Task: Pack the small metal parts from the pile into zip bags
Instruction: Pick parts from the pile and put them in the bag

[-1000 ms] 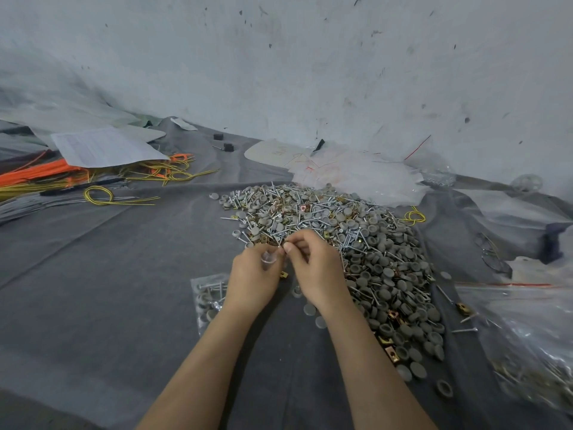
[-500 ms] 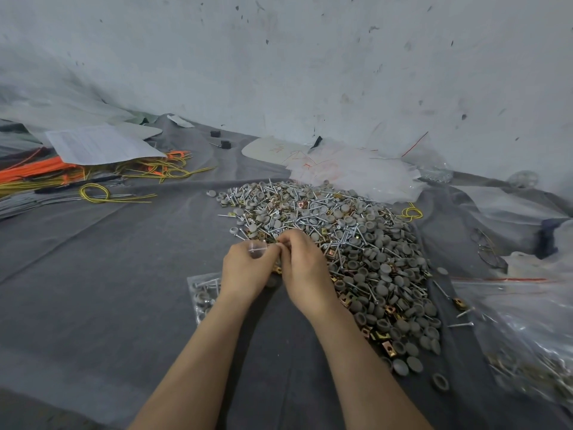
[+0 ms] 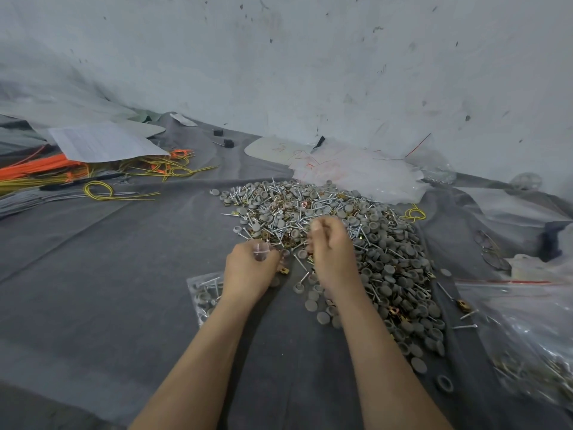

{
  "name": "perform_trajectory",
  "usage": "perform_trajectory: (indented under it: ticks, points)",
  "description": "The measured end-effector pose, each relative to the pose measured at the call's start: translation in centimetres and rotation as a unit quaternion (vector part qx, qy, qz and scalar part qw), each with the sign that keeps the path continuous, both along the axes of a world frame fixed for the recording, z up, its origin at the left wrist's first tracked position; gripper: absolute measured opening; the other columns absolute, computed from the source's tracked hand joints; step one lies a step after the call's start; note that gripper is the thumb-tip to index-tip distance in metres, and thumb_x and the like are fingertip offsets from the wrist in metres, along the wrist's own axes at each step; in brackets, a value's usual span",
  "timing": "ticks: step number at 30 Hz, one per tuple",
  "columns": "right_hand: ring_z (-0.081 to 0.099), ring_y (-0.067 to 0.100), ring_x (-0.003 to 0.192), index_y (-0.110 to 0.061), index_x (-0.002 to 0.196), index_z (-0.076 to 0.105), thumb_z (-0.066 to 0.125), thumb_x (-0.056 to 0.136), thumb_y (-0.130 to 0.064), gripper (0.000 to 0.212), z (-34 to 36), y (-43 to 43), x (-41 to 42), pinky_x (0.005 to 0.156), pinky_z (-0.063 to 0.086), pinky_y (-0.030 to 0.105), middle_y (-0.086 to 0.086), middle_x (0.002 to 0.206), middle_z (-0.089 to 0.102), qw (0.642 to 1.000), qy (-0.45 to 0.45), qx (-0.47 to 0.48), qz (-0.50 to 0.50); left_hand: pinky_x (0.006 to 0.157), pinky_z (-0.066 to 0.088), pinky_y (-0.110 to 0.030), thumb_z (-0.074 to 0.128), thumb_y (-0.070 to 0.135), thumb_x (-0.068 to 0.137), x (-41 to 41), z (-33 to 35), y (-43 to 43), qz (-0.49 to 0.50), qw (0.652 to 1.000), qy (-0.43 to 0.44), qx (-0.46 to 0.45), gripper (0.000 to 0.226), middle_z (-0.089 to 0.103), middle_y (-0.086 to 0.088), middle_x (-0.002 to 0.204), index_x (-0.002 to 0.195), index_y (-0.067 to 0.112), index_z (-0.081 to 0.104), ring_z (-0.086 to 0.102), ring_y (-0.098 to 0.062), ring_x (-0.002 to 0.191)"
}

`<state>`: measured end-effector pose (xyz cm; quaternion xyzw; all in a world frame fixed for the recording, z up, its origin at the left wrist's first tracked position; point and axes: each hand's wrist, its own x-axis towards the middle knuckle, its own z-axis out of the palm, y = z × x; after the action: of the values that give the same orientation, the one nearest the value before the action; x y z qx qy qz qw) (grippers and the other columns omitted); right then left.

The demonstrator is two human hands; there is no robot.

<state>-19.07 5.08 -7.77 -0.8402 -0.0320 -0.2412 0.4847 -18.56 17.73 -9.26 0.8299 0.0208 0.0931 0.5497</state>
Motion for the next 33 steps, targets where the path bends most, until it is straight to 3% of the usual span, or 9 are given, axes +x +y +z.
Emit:
perform_trajectory:
  ticks: [3,7,13,18,22,25,27,29,33]
  points:
    - [0.063,0.015,0.077,-0.017,0.096,0.049,0.041,0.101,-0.025,0.012,-0.1,-0.2,0.0,0.075,0.054,0.032,-0.001,0.086,0.061,0.998,0.035,0.052,-0.013,0.052,0.044,-0.015,0.057,0.011,0.085,-0.4,0.1,-0.2,-0.006,0.999,-0.024,0.038,0.016,0.062,0.002,0.056,0.07,0.007,0.063,0.059,-0.001,0.05]
    - [0.063,0.002,0.061,-0.009,0.097,0.051,0.051,0.097,-0.016,0.007,-0.6,0.0,0.1,0.061,0.054,0.019,0.002,0.081,0.065,0.993,0.049,0.111,-0.012,0.077,0.054,-0.039,0.056,0.015,0.089,-0.4,-0.1,-0.6,-0.029,0.996,-0.028,0.078,0.008,0.069,-0.009,0.086,0.092,0.016,0.063,0.067,-0.027,0.076]
    - [0.064,0.011,0.063,-0.011,0.092,0.052,0.057,0.093,-0.008,0.006,-0.4,-0.7,0.0,0.063,0.053,0.024,0.002,0.076,0.066,0.984,0.075,0.159,-0.003,0.105,0.035,-0.04,0.068,0.027,0.08,-0.4,-0.6,-0.3,-0.052,0.98,-0.105,0.164,0.062,0.05,0.001,0.132,0.136,0.021,0.043,0.046,-0.021,0.124]
    - [0.068,0.005,0.073,-0.018,0.085,0.06,0.064,0.088,-0.007,0.011,0.2,-0.7,-0.2,0.074,0.054,0.022,-0.003,0.078,0.07,0.985,0.067,0.149,0.049,0.108,0.028,-0.043,0.071,0.035,0.076,-0.6,-1.0,-0.2,-0.073,0.972,-0.125,0.185,0.099,0.043,-0.001,0.143,0.152,0.023,0.008,0.04,-0.021,0.131]
    - [0.066,-0.004,0.072,-0.018,0.09,0.067,0.065,0.087,-0.008,0.01,0.4,-0.1,-0.6,0.066,0.047,0.008,-0.008,0.08,0.071,0.985,0.075,0.103,0.119,0.108,0.031,-0.047,0.07,0.031,0.076,-0.6,-0.9,-0.2,-0.071,0.97,-0.148,0.179,0.1,0.045,-0.004,0.143,0.152,0.022,0.006,0.043,-0.022,0.131]
    - [0.067,-0.001,0.077,-0.018,0.099,0.066,0.058,0.093,-0.008,0.015,0.6,0.0,-0.6,0.069,0.048,0.009,-0.008,0.084,0.071,0.982,0.076,0.11,0.13,0.104,0.035,-0.048,0.069,0.027,0.077,-0.6,-0.9,-0.2,-0.06,0.971,-0.165,0.161,0.096,0.049,-0.006,0.138,0.152,0.018,0.01,0.047,-0.023,0.127]
    - [0.066,0.005,0.082,-0.016,0.103,0.066,0.054,0.094,-0.008,0.017,0.4,-0.3,-0.5,0.076,0.051,0.016,-0.004,0.089,0.072,0.996,0.053,0.061,0.046,0.103,0.037,-0.047,0.071,0.023,0.075,-0.5,-0.8,-0.1,-0.048,0.973,-0.168,0.153,0.097,0.052,-0.007,0.135,0.151,0.016,0.012,0.048,-0.025,0.125]
    - [0.064,0.009,0.082,-0.014,0.108,0.068,0.053,0.094,-0.009,0.02,0.0,-0.4,-0.6,0.077,0.051,0.019,-0.001,0.098,0.07,0.996,0.04,-0.069,-0.035,0.102,0.039,-0.047,0.073,0.022,0.075,-0.3,-0.8,-0.1,-0.038,0.975,-0.168,0.142,0.098,0.051,-0.009,0.136,0.151,0.015,0.011,0.049,-0.027,0.124]
    - [0.044,0.026,0.114,-0.024,0.118,0.063,0.05,0.095,-0.027,0.026,-1.3,0.5,-0.5,0.098,0.035,0.04,0.003,0.121,0.052,0.936,0.132,-0.323,-0.053,0.101,0.041,-0.047,0.076,0.023,0.074,-0.3,-0.9,-0.2,-0.032,0.977,-0.172,0.123,0.101,0.051,-0.011,0.137,0.151,0.014,0.01,0.049,-0.026,0.125]
